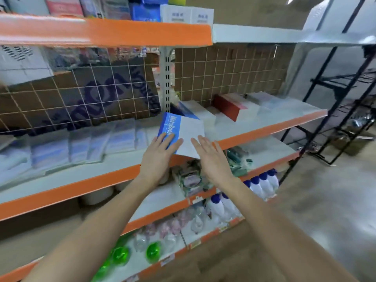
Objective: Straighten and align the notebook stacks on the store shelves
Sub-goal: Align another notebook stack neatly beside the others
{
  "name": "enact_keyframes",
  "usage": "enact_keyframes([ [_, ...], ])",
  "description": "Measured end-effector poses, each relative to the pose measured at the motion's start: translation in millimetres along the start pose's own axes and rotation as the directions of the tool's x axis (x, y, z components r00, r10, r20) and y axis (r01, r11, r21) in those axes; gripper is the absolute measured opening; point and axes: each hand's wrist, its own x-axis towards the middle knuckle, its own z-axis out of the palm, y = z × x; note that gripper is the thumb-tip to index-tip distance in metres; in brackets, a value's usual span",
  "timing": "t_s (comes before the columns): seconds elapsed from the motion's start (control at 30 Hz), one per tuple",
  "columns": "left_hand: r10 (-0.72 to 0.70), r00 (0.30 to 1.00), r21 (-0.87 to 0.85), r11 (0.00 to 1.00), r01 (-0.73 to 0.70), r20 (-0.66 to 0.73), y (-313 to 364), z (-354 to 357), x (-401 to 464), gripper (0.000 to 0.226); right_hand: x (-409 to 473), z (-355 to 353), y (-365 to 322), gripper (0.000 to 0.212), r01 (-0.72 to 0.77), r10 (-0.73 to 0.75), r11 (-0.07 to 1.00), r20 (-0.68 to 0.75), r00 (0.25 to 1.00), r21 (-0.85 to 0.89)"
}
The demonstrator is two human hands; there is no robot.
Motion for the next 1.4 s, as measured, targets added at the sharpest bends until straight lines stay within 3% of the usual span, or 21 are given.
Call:
enact_keyframes([
  [0.1,-0.026,0.997,0.063,0.998,0.021,0.076,4,18,31,0.065,21,13,28,0.074,-0.014,0.014,1.0,-0.021,1.0,-0.007],
  [0.33,-0.074,0.997,0.02,0.997,0.074,0.024,-4,61,100,0.067,90,42,82,0.07,-0.034,0.034,0.999,-0.017,0.999,0.01],
  [0.43,-0.116,0.992,0.001,0.993,0.116,0.04,-3,82,131,0.062,118,50,109,0.068,-0.021,0.021,1.0,0.068,0.997,-0.002],
  [0.63,-0.179,0.964,0.105,0.982,0.16,0.198,-3,120,169,0.068,162,70,163,0.065,0.059,-0.046,0.997,0.24,0.97,-0.05],
  [0.8,-0.13,0.941,0.054,0.991,0.119,0.311,-11,127,177,0.058,189,81,184,0.08,0.009,-0.077,0.984,0.376,0.923,0.178],
  [0.9,-0.181,0.933,0.035,0.983,0.179,0.31,-12,124,178,0.099,201,85,191,0.083,0.036,-0.138,0.961,0.362,0.922,0.275],
  [1.0,-0.332,0.898,0.055,0.942,0.33,0.288,-18,122,177,0.115,209,85,198,0.083,0.044,-0.181,0.926,0.337,0.924,0.375],
  [1.1,-0.435,0.856,-0.002,0.891,0.454,0.279,-17,120,178,0.094,211,89,204,0.083,0.036,-0.185,0.875,0.266,0.946,0.482],
  [1.17,-0.44,0.871,-0.021,0.89,0.455,0.217,-13,119,177,0.083,212,95,208,0.083,0.04,-0.167,0.849,0.197,0.966,0.526],
  [1.3,-0.43,0.89,-0.01,0.9,0.437,0.152,-6,121,178,0.099,217,103,213,0.082,0.013,-0.105,0.781,0.111,0.988,0.624],
  [1.4,-0.502,0.854,-0.067,0.855,0.514,0.135,-3,125,181,0.071,224,104,213,0.08,-0.003,-0.074,0.751,0.088,0.993,0.66],
])
